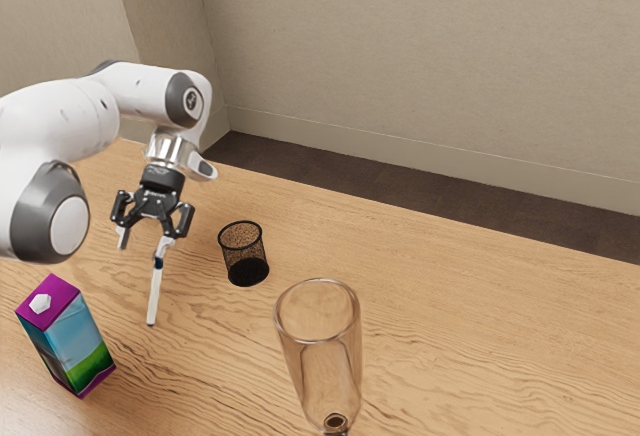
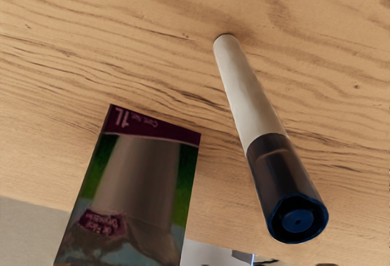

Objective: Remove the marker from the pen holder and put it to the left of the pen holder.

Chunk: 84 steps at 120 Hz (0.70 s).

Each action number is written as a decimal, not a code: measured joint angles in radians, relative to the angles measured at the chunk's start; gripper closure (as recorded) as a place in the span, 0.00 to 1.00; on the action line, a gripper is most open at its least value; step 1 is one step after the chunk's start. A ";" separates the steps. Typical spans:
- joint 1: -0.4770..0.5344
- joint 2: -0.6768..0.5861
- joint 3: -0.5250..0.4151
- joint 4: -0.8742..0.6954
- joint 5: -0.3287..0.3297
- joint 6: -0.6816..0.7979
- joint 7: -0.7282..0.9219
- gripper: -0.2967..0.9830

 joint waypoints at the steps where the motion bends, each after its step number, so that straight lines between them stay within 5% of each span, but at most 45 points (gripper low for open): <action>1: 0.000 0.000 0.000 0.002 0.000 0.000 0.000 0.37; 48: 0.000 -0.046 -0.022 0.021 -0.028 0.064 -0.009 0.25; 59: -0.003 -0.200 -0.066 -0.004 -0.032 0.120 -0.008 0.25; 73: -0.078 -0.569 -0.128 -0.277 0.004 0.280 -0.014 0.24; 84: -0.123 -0.660 -0.145 -0.321 0.019 0.360 -0.030 0.24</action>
